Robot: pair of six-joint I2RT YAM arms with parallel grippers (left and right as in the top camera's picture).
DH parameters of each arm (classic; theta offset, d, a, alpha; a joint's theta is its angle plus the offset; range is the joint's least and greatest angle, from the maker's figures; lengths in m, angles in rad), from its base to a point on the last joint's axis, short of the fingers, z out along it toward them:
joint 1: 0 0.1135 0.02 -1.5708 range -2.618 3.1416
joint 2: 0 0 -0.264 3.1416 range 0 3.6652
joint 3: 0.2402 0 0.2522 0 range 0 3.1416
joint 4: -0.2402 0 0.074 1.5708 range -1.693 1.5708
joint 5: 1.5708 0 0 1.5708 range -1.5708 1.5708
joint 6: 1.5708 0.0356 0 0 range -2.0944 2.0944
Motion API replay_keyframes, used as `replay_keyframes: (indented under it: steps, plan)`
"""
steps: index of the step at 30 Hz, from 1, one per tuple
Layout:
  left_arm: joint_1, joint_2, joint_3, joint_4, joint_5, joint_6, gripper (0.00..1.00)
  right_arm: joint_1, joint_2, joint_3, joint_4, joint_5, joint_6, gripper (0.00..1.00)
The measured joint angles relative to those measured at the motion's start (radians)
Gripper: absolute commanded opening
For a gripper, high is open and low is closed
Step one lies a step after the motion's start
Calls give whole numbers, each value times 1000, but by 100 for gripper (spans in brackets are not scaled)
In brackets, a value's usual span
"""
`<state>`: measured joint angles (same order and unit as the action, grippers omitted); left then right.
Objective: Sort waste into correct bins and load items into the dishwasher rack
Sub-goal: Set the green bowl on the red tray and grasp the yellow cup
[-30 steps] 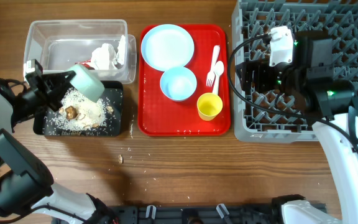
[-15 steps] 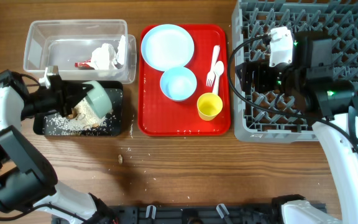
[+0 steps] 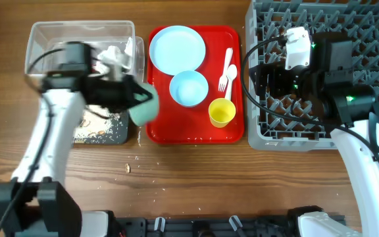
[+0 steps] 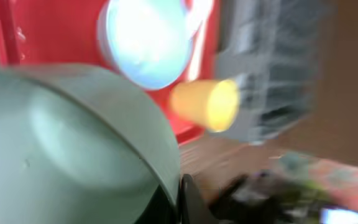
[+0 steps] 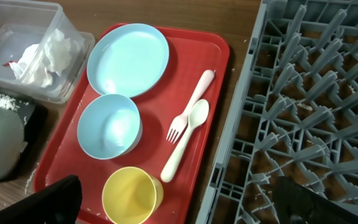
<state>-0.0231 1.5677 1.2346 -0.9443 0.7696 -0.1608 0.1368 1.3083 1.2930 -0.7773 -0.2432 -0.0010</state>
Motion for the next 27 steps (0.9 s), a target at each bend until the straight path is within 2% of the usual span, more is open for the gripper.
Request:
replay_keyframes:
  steps: [4,9,10,13,21,27]
  plan:
    - [-260,39,0,26,-303,-96,4,0,0,0,0,0,0,100]
    - [-420,144,0,98,-442,-142,4,0,0,0,0,0,0,100]
    - [-442,171,0,107,-473,-150,7,0,0,0,-1,0,0,99]
    - [-478,241,0,118,-552,-177,25,0,0,0,-1,0,0,100]
    - [-479,251,69,70,-563,-188,52,0,0,0,-1,0,0,100]
    - [-482,248,213,144,-563,-164,56,0,0,0,-1,0,0,100]
